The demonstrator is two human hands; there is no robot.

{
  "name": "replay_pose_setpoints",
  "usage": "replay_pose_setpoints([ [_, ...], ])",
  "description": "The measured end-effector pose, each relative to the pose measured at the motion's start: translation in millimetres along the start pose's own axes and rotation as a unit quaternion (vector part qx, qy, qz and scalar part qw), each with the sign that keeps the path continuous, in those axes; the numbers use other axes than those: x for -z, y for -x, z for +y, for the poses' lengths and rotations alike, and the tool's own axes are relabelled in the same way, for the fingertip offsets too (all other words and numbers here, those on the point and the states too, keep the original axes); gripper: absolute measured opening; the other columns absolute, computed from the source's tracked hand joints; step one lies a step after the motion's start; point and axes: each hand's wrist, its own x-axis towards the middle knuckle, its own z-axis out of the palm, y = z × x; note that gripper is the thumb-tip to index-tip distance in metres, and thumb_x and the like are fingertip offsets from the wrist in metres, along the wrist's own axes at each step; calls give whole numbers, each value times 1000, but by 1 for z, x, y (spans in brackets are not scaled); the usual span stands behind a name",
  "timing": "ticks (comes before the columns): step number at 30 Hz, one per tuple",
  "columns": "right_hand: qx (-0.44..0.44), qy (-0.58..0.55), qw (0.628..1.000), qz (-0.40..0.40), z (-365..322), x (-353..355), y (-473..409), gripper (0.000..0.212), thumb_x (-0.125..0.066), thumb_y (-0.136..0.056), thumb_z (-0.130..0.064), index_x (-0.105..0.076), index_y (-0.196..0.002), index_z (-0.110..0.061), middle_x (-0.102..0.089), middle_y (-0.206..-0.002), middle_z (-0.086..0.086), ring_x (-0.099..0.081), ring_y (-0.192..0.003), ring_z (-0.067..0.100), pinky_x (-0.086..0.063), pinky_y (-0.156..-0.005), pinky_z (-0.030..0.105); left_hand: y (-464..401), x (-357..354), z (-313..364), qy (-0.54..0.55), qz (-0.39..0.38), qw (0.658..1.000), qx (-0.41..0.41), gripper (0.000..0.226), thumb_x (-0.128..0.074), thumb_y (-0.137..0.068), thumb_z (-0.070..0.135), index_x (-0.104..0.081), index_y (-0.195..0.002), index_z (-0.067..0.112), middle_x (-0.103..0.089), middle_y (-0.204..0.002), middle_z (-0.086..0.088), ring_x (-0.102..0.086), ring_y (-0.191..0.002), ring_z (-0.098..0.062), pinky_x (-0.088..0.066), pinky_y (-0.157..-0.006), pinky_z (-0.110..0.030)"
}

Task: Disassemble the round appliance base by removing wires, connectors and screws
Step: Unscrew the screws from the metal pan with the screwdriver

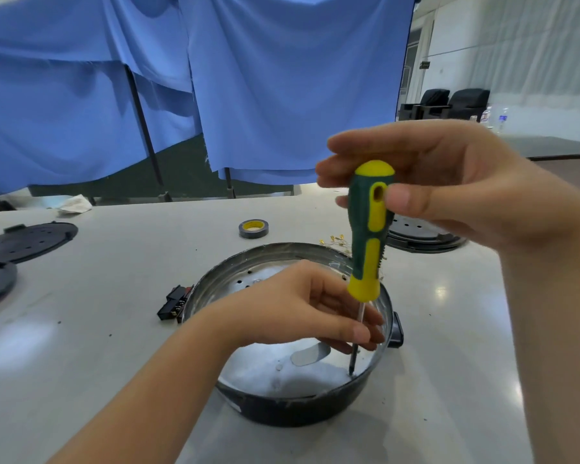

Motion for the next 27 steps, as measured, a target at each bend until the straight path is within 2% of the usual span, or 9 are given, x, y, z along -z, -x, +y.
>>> replay_pose_setpoints([
  [2, 3, -62, 997, -52, 2, -3, -3, 51, -49, -83, 1, -45, -134, -4, -59, -133, 10, -50, -129, 29, -44, -102, 39, 1, -1, 1, -13, 10, 1000, -4, 15, -71, -81, 1, -75, -91, 12, -76, -92, -10, -72, -88, -21, -56, -76, -27],
  [5, -34, -58, 997, -45, 4, -4, -6, 50, -48, -83, 2, -47, -133, -6, -55, -137, 10, -50, -130, 24, -43, -103, 36, 0, -2, 1, -48, 43, 998, -11, 12, -75, -78, 3, -76, -83, 14, -76, -84, -2, -72, -79, -17, -56, -73, -24],
  [9, -72, 112, 989, 61, -2, -9, -9, 34, -65, -81, -33, -66, -115, -30, -70, -101, -2, -64, -100, 5, -52, -84, 21, -2, -4, 1, -77, 72, 994, -13, 8, -77, -77, 6, -75, -83, 12, -76, -80, -5, -72, -73, -16, -56, -69, -22],
  [12, -79, 206, 969, 109, -3, -12, -11, 45, -73, -68, -47, -68, -112, -38, -63, -75, -12, -63, -84, 18, -56, -84, 33, -3, -4, 1, -89, 83, 992, -14, 6, -78, -77, 8, -75, -82, 11, -75, -79, -5, -72, -70, -15, -56, -67, -21],
  [15, -63, 155, 981, 96, -5, -6, -6, 48, -80, -67, -35, -67, -113, -35, -73, -89, -8, -68, -93, 14, -56, -85, 31, -3, -4, 0, -95, 90, 991, -18, 7, -80, -74, 11, -74, -76, 13, -75, -79, -5, -72, -68, -16, -55, -65, -21],
  [18, -58, 78, 994, 46, -6, -2, 0, 44, -63, -80, -12, -60, -123, -18, -72, -108, 4, -67, -106, 16, -53, -85, 23, -4, -4, -1, -107, 96, 989, -22, 11, -82, -72, 15, -72, -73, 12, -74, -77, -7, -72, -68, -20, -55, -64, -22],
  [22, -89, 31, 995, 17, -1, -1, -2, 37, -51, -86, -6, -56, -122, -14, -66, -122, 5, -60, -117, 18, -52, -90, 27, -5, -4, -1, -107, 104, 988, -26, 14, -83, -71, 15, -69, -71, 12, -74, -73, -9, -72, -65, -17, -51, -60, -15],
  [25, -90, 127, 985, 70, 1, -4, -8, 25, -62, -84, -28, -66, -109, -26, -70, -105, -5, -64, -104, 9, -51, -85, 24, -5, -4, -2, -119, 108, 987, -28, 17, -84, -71, 17, -69, -72, 10, -74, -73, -8, -72, -66, -18, -50, -60, -15],
  [27, -79, 230, 963, 118, 3, -7, -12, 32, -70, -76, -46, -69, -106, -34, -66, -90, -11, -63, -93, 7, -53, -86, 28, -6, -4, -2, -122, 114, 986, -28, 19, -84, -70, 17, -68, -72, 7, -73, -72, -8, -71, -65, -19, -50, -59, -15],
])
